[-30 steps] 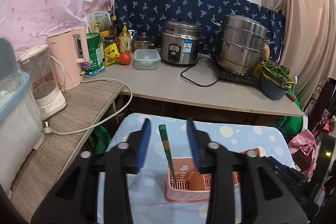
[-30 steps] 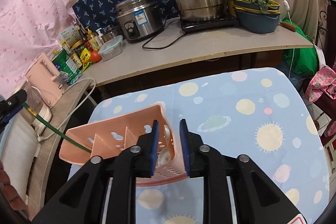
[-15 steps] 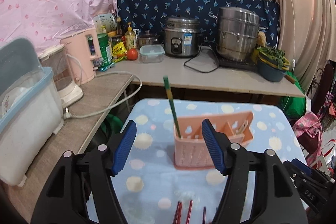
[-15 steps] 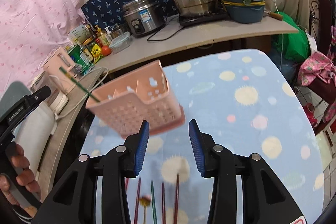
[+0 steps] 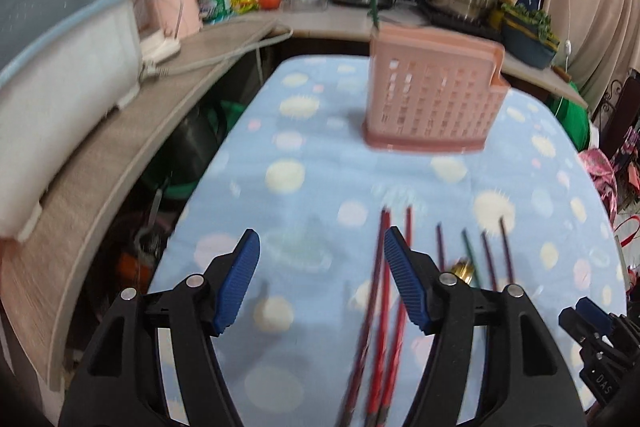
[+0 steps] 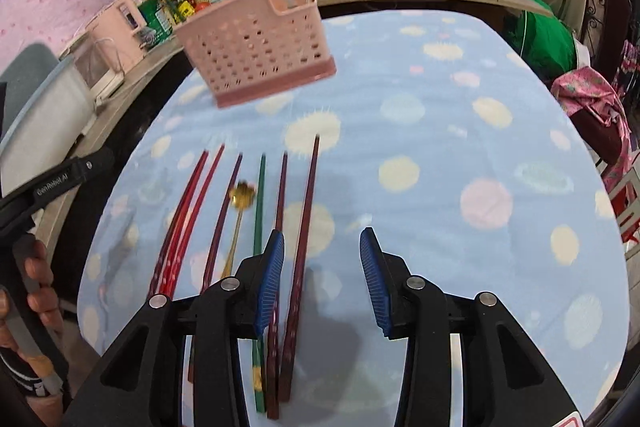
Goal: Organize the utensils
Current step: 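Grasp a dark red chopstick with the right tool while the left tool grasps another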
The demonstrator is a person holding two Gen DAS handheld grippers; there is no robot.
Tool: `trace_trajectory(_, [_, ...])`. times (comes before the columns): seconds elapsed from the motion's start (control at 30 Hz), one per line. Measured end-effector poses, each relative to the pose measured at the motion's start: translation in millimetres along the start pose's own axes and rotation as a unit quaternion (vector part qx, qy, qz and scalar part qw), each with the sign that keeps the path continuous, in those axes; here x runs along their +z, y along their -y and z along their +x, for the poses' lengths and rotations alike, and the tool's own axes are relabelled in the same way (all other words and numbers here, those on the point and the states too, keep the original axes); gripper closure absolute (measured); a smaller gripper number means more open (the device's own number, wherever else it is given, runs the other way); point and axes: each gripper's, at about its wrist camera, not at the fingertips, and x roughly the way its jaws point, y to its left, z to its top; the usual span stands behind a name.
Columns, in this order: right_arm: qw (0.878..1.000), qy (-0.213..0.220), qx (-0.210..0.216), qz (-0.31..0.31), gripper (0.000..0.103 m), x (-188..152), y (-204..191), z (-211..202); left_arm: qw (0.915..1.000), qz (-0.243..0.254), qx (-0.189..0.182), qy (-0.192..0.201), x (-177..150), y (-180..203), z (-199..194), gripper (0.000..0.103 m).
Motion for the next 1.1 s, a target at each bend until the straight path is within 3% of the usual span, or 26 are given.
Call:
trace_trajectory(0.23, [0.999,-0.02,-0.017,-0.033,0.064,-32,-15,10,0.9993,0.002,0.0,-0.038,-48,-14,9,0.042])
trace_trajectory(0.43, [0.999,-0.038,-0.015,-0.03,0.074,-44,-15,17,0.9981,0.008,-0.008,-0.06,-74,-13,10,0.042])
trace_trajectory(0.7, [0.998,-0.051,-0.011,-0.038,0.085,-50,-20,22,0.9979,0.004,-0.01,-0.064,-84,-15,7,0.042])
trace_trajectory(1.1, [0.997,-0.046,-0.025,-0.051,0.091,-71,-19,8,0.9969,0.01,-0.019,-0.075,-104,-16,-3,0.042])
